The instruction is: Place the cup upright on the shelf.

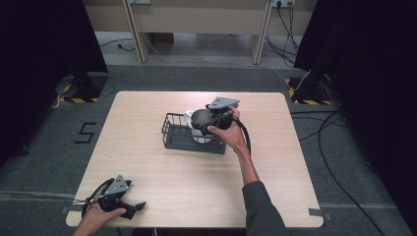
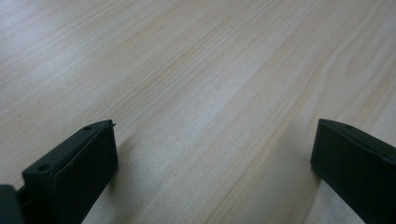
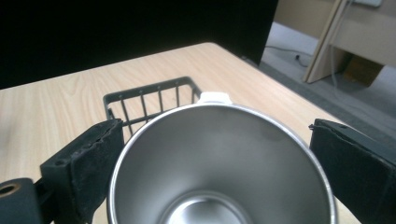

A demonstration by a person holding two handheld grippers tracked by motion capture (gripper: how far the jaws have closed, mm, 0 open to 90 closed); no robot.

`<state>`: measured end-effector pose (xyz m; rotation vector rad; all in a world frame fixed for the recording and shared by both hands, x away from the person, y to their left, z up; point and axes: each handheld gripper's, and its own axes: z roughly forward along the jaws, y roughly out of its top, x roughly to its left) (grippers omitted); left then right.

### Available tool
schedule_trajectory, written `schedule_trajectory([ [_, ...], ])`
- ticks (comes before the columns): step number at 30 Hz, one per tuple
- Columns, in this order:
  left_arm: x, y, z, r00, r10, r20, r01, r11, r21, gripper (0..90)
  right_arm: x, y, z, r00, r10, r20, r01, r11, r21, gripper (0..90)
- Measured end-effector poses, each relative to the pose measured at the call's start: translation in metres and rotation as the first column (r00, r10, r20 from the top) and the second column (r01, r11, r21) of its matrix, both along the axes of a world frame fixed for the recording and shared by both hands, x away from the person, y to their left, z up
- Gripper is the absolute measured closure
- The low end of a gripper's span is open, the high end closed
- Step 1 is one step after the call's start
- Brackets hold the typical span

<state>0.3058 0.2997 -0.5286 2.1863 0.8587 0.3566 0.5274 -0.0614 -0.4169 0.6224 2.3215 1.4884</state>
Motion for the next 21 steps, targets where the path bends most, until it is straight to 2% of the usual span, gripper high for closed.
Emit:
schedule_trajectory([
  [4, 0.0, 0.0, 0.0, 1.0, 0.0, 0.0, 0.0, 1.0, 0.001, 0.0, -0.002, 0.0, 0.002, 0.9998, -0.011, 0.015, 0.011, 1.0, -0.007, 4.8],
  [7, 0.0, 0.0, 0.0, 1.0, -0.001, 0.0, 0.001, 1.0, 0.0, 0.0, -0.006, -0.002, 0.005, 0.9997, 0.006, 0.023, -0.008, 0.997, 0.075, 18.2],
  [9, 0.0, 0.0, 0.0, 1.0, 0.0, 0.0, 0.0, 1.0, 0.001, 0.0, -0.008, -0.002, 0.008, 0.9994, 0.008, 0.034, -0.01, 0.997, 0.073, 12.9],
  [11, 0.0, 0.0, 0.0, 1.0, -0.001, 0.001, 0.001, 1.0, 0.0, 0.0, -0.01, -0.002, 0.01, 0.9991, -0.003, 0.042, 0.0, 0.998, 0.059, 15.9],
  [16, 0.0, 0.0, 0.0, 1.0, 0.001, 0.001, -0.001, 1.0, -0.002, 0.0, -0.017, -0.009, 0.015, 0.9984, -0.008, 0.055, 0.002, 0.995, 0.103, 15.0],
  [21, 0.0, 0.0, 0.0, 1.0, 0.001, 0.001, -0.001, 1.0, -0.002, 0.0, -0.023, -0.016, 0.016, 0.9981, -0.018, 0.058, 0.012, 0.994, 0.112, 15.0],
])
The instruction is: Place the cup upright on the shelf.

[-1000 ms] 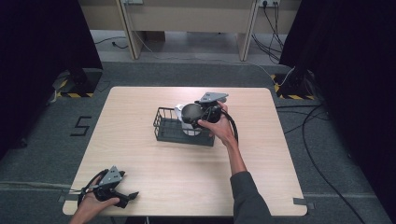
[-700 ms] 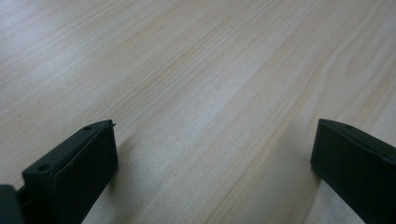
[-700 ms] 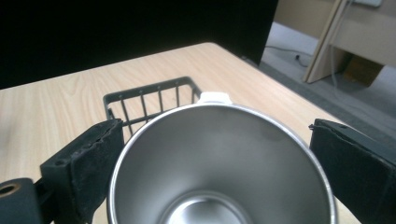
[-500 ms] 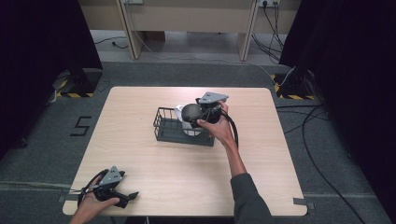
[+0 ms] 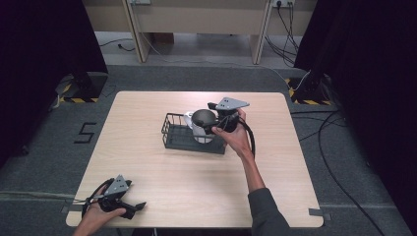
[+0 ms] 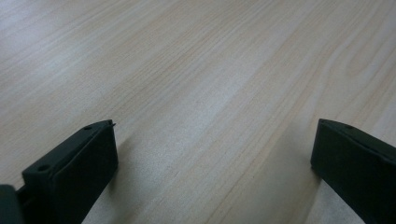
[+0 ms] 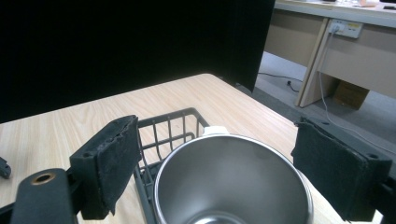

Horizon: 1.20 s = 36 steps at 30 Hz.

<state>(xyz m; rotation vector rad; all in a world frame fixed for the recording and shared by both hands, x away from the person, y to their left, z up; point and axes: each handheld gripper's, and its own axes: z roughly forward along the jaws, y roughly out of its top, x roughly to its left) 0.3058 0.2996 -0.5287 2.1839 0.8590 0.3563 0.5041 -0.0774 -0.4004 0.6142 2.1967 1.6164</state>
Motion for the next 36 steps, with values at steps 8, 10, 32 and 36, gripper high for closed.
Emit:
schedule_trajectory([
  [8, 0.0, 0.0, 0.0, 1.0, -0.001, 0.0, 0.001, 1.0, 0.001, 0.0, -0.009, -0.011, 0.002, 0.9989, -0.039, -0.025, 0.039, 0.999, 0.016, 15.3],
  [10, 0.0, 0.0, 0.0, 1.0, -0.001, 0.0, 0.001, 1.0, 0.001, 0.0, -0.013, -0.012, 0.003, 0.9984, -0.047, -0.029, 0.048, 0.999, 0.009, 15.3],
  [32, 0.0, 0.0, 0.0, 1.0, 0.006, 0.002, -0.006, 1.0, 0.002, 0.0, -0.06, -0.027, 0.008, 0.9953, -0.081, -0.052, 0.083, 0.996, 0.035, 15.4],
  [36, -0.001, 0.0, 0.0, 1.0, 0.009, 0.001, -0.009, 1.0, 0.0, 0.0, -0.069, -0.034, 0.007, 0.9933, -0.103, -0.053, 0.105, 0.994, 0.034, 15.4],
])
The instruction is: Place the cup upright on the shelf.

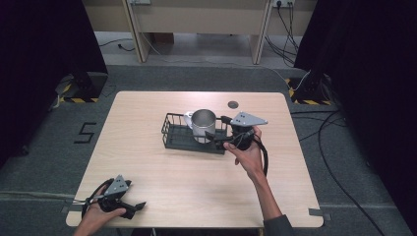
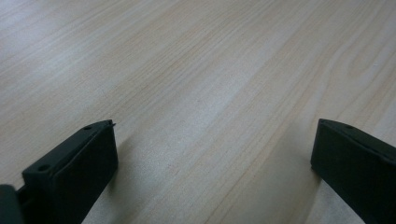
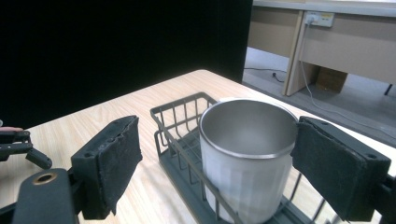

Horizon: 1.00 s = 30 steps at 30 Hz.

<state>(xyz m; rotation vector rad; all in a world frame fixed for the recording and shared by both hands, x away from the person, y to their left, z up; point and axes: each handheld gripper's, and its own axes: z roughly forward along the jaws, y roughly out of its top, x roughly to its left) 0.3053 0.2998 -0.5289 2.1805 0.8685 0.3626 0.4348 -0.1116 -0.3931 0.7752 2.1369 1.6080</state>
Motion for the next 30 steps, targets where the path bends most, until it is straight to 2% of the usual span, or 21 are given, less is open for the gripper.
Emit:
schedule_trajectory([
  [5, 0.0, 0.0, 0.0, 1.0, -0.001, 0.0, 0.001, 1.0, 0.002, 0.0, -0.01, -0.006, -0.004, 0.9999, -0.013, -0.003, 0.013, 1.0, -0.004, 15.4],
  [8, 0.0, 0.0, 0.0, 1.0, -0.002, -0.001, 0.002, 1.0, 0.003, 0.0, -0.02, -0.012, -0.011, 0.9998, -0.02, -0.006, 0.02, 1.0, -0.024, 15.4],
  [13, 0.0, 0.0, 0.0, 1.0, -0.002, -0.001, 0.002, 1.0, 0.002, 0.0, -0.029, -0.018, -0.017, 0.9995, -0.028, -0.012, 0.027, 0.999, -0.018, 15.4],
  [20, 0.0, 0.0, 0.0, 1.0, -0.001, -0.001, 0.001, 1.0, 0.003, 0.0, -0.048, -0.032, -0.035, 0.9977, -0.062, -0.027, 0.061, 0.998, -0.023, 15.5],
  [27, 0.0, 0.0, 0.0, 1.0, -0.001, -0.001, 0.001, 1.0, 0.003, 0.0, -0.059, -0.041, -0.049, 0.9961, -0.079, -0.038, 0.079, 0.997, -0.007, 15.5],
  [29, 0.0, 0.0, 0.0, 1.0, 0.0, -0.001, 0.0, 1.0, 0.001, 0.0, -0.061, -0.044, -0.055, 0.9953, -0.083, -0.049, 0.083, 0.997, -0.008, 15.5],
  [30, 0.0, 0.0, 0.0, 1.0, -0.002, -0.001, 0.002, 1.0, 0.001, 0.0, -0.062, -0.047, -0.06, 0.9941, -0.084, -0.069, 0.083, 0.996, -0.013, 15.5],
])
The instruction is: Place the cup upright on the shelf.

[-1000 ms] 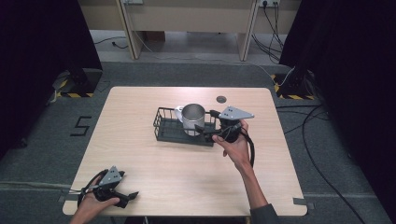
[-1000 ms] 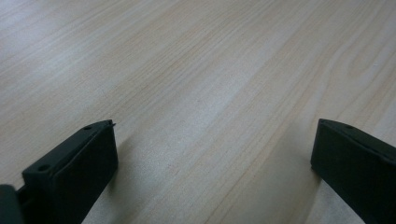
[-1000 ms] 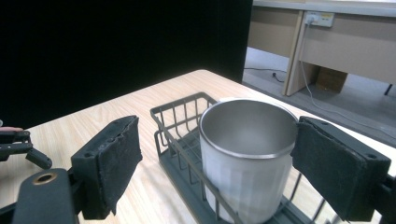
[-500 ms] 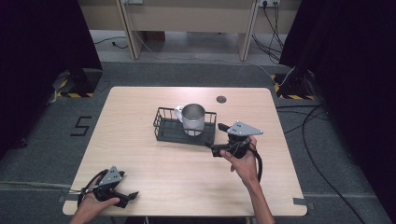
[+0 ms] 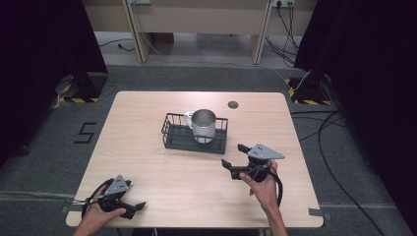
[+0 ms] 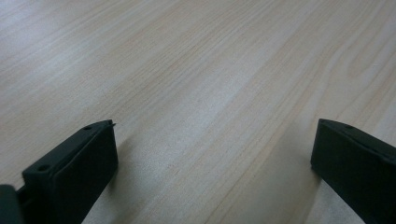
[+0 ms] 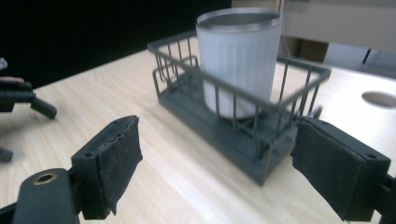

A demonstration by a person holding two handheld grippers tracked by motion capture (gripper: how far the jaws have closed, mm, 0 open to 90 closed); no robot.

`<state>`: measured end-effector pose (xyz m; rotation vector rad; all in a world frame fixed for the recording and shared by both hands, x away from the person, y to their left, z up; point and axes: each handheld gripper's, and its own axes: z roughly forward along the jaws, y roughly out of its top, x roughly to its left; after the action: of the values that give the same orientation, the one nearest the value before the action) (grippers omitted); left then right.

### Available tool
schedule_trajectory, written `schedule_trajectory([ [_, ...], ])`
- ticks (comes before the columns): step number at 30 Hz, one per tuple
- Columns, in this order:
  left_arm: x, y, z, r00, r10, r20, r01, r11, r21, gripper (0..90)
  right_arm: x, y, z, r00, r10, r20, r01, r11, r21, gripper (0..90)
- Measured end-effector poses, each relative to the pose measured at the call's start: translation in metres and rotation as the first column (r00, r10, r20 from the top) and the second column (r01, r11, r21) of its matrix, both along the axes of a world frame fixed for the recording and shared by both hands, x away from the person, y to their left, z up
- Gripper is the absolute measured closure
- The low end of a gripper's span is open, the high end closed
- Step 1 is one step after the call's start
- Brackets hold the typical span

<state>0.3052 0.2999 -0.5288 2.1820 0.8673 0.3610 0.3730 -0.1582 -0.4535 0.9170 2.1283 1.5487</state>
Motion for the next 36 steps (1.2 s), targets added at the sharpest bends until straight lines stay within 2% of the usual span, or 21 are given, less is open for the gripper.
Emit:
schedule_trajectory([
  [9, 0.0, 0.0, 0.0, 1.0, -0.001, 0.0, 0.001, 1.0, 0.003, 0.0, -0.007, -0.005, -0.011, 0.9995, 0.003, -0.03, -0.003, 1.0, -0.008, 15.3],
  [17, 0.0, 0.0, 0.0, 1.0, -0.001, 0.0, 0.001, 1.0, 0.003, 0.0, -0.017, -0.01, -0.027, 0.997, -0.005, -0.078, 0.001, 0.998, -0.057, 15.1],
  [19, 0.0, 0.0, 0.0, 1.0, -0.001, 0.0, 0.001, 1.0, 0.002, 0.0, -0.019, -0.01, -0.028, 0.9969, -0.015, -0.077, 0.009, 0.997, -0.076, 15.3],
  [29, 0.0, 0.0, 0.0, 1.0, -0.001, 0.0, 0.001, 1.0, 0.003, 0.0, -0.028, -0.01, -0.036, 0.9951, -0.002, -0.099, -0.006, 0.997, -0.081, 15.2],
  [34, 0.0, 0.0, 0.0, 1.0, -0.001, 0.0, 0.001, 1.0, 0.002, 0.0, -0.038, -0.006, -0.036, 0.9956, -0.01, -0.093, -0.002, 0.992, -0.129, 15.1],
  [36, 0.0, 0.0, 0.0, 1.0, -0.001, 0.0, 0.001, 1.0, 0.002, 0.0, -0.042, -0.006, -0.038, 0.9945, -0.015, -0.103, 0.002, 0.992, -0.125, 15.1],
])
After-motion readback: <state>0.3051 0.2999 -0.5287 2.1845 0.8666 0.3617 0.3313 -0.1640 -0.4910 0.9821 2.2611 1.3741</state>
